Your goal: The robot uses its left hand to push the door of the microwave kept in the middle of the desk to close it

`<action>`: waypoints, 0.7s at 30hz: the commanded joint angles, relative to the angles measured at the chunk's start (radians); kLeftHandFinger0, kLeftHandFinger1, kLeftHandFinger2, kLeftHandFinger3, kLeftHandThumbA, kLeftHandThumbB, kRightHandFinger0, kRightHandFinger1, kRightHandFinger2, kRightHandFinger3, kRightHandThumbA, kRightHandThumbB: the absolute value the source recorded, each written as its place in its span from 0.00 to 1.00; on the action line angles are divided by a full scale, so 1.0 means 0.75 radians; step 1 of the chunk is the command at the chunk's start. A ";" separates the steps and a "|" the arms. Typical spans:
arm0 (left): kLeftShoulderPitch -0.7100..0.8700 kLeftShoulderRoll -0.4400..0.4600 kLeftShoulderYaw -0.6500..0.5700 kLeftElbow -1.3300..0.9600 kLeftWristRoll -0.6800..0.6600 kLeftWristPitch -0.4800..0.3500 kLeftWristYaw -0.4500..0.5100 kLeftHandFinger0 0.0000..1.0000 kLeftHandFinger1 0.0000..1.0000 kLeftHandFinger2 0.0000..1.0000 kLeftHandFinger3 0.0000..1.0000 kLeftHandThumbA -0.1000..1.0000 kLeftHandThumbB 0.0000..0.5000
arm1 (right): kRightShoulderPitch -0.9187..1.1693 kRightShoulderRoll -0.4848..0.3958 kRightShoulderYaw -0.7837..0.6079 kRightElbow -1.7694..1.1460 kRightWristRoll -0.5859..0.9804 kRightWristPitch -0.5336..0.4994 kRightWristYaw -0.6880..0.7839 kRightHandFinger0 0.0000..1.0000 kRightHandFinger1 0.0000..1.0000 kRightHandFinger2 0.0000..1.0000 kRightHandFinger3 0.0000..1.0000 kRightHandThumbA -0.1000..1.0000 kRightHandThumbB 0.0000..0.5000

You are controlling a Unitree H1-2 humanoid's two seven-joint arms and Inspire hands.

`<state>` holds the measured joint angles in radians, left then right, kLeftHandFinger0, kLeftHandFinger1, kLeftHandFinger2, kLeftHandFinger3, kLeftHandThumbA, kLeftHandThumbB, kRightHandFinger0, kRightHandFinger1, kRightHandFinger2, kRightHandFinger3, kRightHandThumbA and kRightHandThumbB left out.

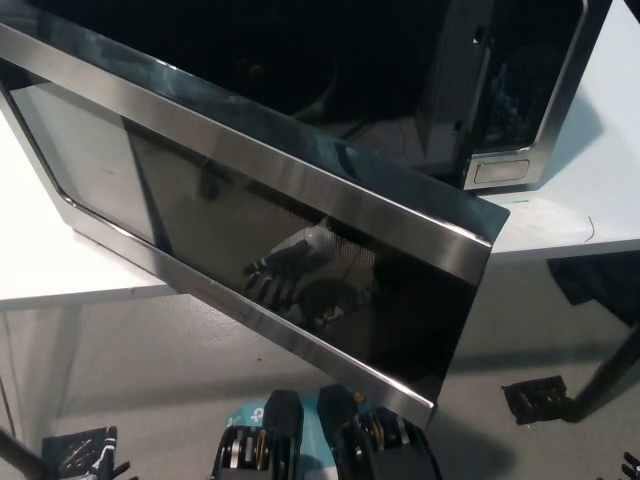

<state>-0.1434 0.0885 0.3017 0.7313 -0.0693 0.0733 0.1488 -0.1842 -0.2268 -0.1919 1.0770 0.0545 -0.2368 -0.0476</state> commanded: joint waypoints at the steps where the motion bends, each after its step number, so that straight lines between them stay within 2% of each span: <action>1: -0.011 0.015 0.005 -0.057 -0.021 -0.001 0.023 0.77 0.81 0.86 0.93 0.38 0.00 | -0.026 -0.026 -0.010 -0.001 0.020 -0.070 -0.017 0.96 0.96 1.00 1.00 0.48 0.17; 2: -0.004 0.007 -0.008 -0.098 0.001 0.009 0.042 0.78 0.82 0.87 0.94 0.32 0.00 | -0.026 -0.032 -0.014 -0.014 0.022 -0.066 -0.020 0.96 0.96 1.00 1.00 0.48 0.17; 3: 0.003 0.006 -0.013 -0.112 0.008 0.012 0.049 0.78 0.82 0.87 0.94 0.30 0.00 | -0.026 -0.032 -0.014 -0.014 0.022 -0.066 -0.020 0.96 0.96 1.00 1.00 0.48 0.17; 4: 0.009 -0.005 -0.016 -0.132 0.029 0.001 0.088 0.75 0.79 0.83 0.90 0.20 0.00 | -0.022 -0.036 -0.016 -0.024 0.023 -0.063 -0.021 0.96 0.96 1.00 1.00 0.48 0.17; 5: 0.035 -0.018 -0.018 -0.183 0.053 -0.019 0.125 0.71 0.75 0.80 0.86 0.05 0.04 | -0.015 -0.043 -0.017 -0.037 0.023 -0.059 -0.021 0.96 0.96 1.00 1.00 0.48 0.17; 6: 0.048 -0.016 -0.032 -0.207 0.099 -0.025 0.169 0.66 0.71 0.75 0.82 0.00 0.11 | -0.015 -0.043 -0.017 -0.037 0.023 -0.059 -0.021 0.96 0.96 1.00 1.00 0.48 0.17; 8: 0.079 -0.019 -0.060 -0.267 0.162 -0.062 0.216 0.60 0.65 0.70 0.77 0.00 0.17 | -0.010 -0.048 -0.018 -0.053 0.022 -0.053 -0.023 0.96 0.96 1.00 1.00 0.48 0.17; 9: 0.098 -0.016 -0.082 -0.317 0.207 -0.053 0.244 0.58 0.63 0.68 0.75 0.00 0.22 | -0.007 -0.050 -0.018 -0.064 0.021 -0.049 -0.024 0.96 0.96 1.00 1.00 0.48 0.17; 10: 0.104 -0.015 -0.093 -0.337 0.224 -0.043 0.257 0.56 0.62 0.67 0.74 0.00 0.23 | -0.006 -0.050 -0.018 -0.069 0.021 -0.047 -0.025 0.96 0.96 1.00 1.00 0.48 0.17; 11: 0.149 -0.029 -0.101 -0.508 0.248 0.054 0.254 0.59 0.64 0.69 0.75 0.00 0.24 | -0.005 -0.054 -0.019 -0.078 0.021 -0.042 -0.026 0.96 0.96 1.00 1.00 0.48 0.17; 12: 0.148 -0.031 -0.103 -0.507 0.246 0.055 0.256 0.59 0.64 0.69 0.75 0.00 0.24 | -0.004 -0.057 -0.019 -0.085 0.021 -0.039 -0.027 0.96 0.96 1.00 1.00 0.48 0.17; 13: 0.160 -0.047 -0.098 -0.573 0.250 0.108 0.267 0.61 0.65 0.69 0.75 0.00 0.25 | -0.003 -0.058 -0.019 -0.089 0.021 -0.037 -0.027 0.96 0.96 1.00 1.00 0.48 0.17; 14: 0.224 -0.084 -0.107 -0.795 0.266 0.200 0.254 0.68 0.71 0.75 0.80 0.00 0.18 | -0.006 -0.064 -0.019 -0.098 0.020 -0.030 -0.028 0.96 0.96 1.00 1.00 0.48 0.17; 15: 0.227 -0.092 -0.106 -0.811 0.264 0.202 0.258 0.69 0.72 0.76 0.81 0.00 0.18 | -0.007 -0.066 -0.019 -0.102 0.019 -0.027 -0.029 0.96 0.96 1.00 1.00 0.48 0.17; 18: 0.298 -0.135 -0.125 -0.983 0.265 0.274 0.231 0.83 0.82 0.87 0.92 0.00 0.06 | -0.007 -0.076 -0.019 -0.116 0.018 -0.017 -0.028 0.96 0.96 1.00 1.00 0.48 0.17; 19: 0.302 -0.140 -0.126 -0.992 0.266 0.281 0.230 0.83 0.83 0.88 0.93 0.00 0.06 | -0.006 -0.078 -0.019 -0.121 0.017 -0.015 -0.028 0.96 0.96 1.00 1.00 0.48 0.17; 20: 0.321 -0.159 -0.126 -1.025 0.293 0.259 0.255 0.82 0.82 0.86 0.91 0.00 0.10 | -0.006 -0.078 -0.019 -0.122 0.017 -0.014 -0.028 0.96 0.96 1.00 1.00 0.48 0.17; 21: 0.376 -0.193 -0.126 -1.143 0.237 0.282 0.212 0.93 0.92 0.96 1.00 0.00 0.00 | -0.005 -0.078 -0.019 -0.123 0.017 -0.013 -0.028 0.96 0.96 1.00 1.00 0.48 0.17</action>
<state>0.0671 -0.0067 0.2203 0.0674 0.0743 0.1835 0.2845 -0.1811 -0.2465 -0.1961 1.0290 0.0617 -0.2396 -0.0512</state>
